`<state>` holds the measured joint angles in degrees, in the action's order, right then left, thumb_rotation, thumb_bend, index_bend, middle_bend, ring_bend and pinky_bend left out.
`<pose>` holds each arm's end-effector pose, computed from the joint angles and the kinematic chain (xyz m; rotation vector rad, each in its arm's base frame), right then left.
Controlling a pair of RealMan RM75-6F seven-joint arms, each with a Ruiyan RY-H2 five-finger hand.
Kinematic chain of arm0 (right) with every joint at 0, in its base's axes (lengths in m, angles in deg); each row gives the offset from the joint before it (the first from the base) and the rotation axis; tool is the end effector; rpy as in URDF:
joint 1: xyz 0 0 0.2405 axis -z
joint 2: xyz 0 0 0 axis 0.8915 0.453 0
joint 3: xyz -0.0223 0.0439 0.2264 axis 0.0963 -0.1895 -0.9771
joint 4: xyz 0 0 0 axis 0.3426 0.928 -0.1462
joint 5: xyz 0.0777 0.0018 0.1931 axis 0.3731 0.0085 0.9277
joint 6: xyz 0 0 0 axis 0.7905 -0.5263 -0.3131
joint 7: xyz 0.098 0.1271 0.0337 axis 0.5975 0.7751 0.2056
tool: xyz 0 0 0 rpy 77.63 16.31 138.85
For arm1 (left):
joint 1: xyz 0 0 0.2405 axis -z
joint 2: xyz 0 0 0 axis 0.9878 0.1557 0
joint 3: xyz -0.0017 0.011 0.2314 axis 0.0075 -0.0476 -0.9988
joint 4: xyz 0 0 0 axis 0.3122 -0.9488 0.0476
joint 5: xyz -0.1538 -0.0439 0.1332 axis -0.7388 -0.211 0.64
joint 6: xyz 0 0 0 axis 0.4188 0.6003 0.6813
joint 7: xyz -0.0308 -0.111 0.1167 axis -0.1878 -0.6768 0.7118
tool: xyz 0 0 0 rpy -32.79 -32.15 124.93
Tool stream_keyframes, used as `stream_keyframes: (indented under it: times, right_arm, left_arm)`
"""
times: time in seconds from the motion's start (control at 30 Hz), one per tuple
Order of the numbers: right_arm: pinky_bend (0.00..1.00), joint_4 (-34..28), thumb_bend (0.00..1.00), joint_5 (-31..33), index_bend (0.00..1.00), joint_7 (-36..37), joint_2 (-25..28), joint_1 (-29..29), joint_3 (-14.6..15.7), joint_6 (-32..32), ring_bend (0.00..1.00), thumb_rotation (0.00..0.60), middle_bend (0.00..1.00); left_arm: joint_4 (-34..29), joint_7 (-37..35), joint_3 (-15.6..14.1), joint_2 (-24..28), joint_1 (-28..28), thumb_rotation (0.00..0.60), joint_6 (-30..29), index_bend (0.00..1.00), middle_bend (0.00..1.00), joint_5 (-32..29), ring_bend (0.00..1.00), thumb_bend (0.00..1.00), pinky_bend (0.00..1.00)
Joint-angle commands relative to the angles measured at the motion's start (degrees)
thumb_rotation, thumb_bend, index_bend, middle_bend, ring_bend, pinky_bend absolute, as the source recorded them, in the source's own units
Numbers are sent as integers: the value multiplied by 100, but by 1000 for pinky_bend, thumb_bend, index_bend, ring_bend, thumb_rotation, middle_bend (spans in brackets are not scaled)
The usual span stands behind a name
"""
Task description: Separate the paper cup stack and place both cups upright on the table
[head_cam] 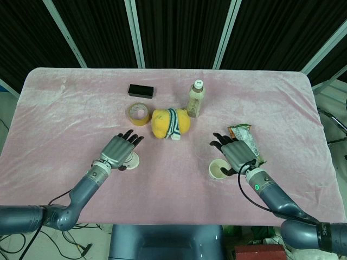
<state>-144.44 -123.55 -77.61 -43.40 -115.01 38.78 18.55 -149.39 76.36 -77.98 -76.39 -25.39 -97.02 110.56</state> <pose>-0.1141 -0.3215 0.0746 1.9646 -1.0833 0.6667 -0.0978 0.3360 -0.0108 -2.0729 -0.7222 -0.6106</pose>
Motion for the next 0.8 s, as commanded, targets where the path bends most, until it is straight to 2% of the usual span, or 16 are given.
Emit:
stream_keyframes:
  times: [0.03, 0.17, 0.33, 0.47, 0.67, 0.8]
  right_arm:
    - [198, -319, 222, -373, 163, 439, 541, 286, -185, -198, 90, 600, 0]
    - [198, -223, 216, -1030, 137, 739, 919, 834, -224, -959, 89, 600, 0]
    - [197, 609, 188, -1686, 120, 1455, 821, 1578, -228, -1947, 88, 600, 0]
    - [198, 1560, 173, -2199, 119, 2483, 545, 2139, -153, -2404, 89, 600, 0]
    - [198, 2858, 173, -3026, 111, 3792, 0, 2817, 82, -3020, 89, 600, 0]
    - [198, 3456, 169, -3384, 105, 3992, -273, 3235, 299, -3450, 89, 600, 0]
  left_arm:
    - [-283, -218, 185, 204, -51, 600, -169, 71, 113, 63, 0, 10, 220]
    - [-798, -591, 419, 716, -228, 600, -489, 70, 112, 370, 0, 11, 202]
    - [-1336, -1030, 472, 1395, -662, 600, -1042, 70, 112, 1070, 0, 104, 198]
    - [-1499, -1371, 234, 1860, -1198, 600, -1571, 71, 112, 1848, 0, 107, 196]
    - [-1157, -2088, -286, 2117, -2092, 600, -2365, 71, 112, 2971, 0, 107, 196]
    - [-635, -2767, -548, 2082, -2742, 600, -3065, 73, 112, 3539, 0, 108, 196]
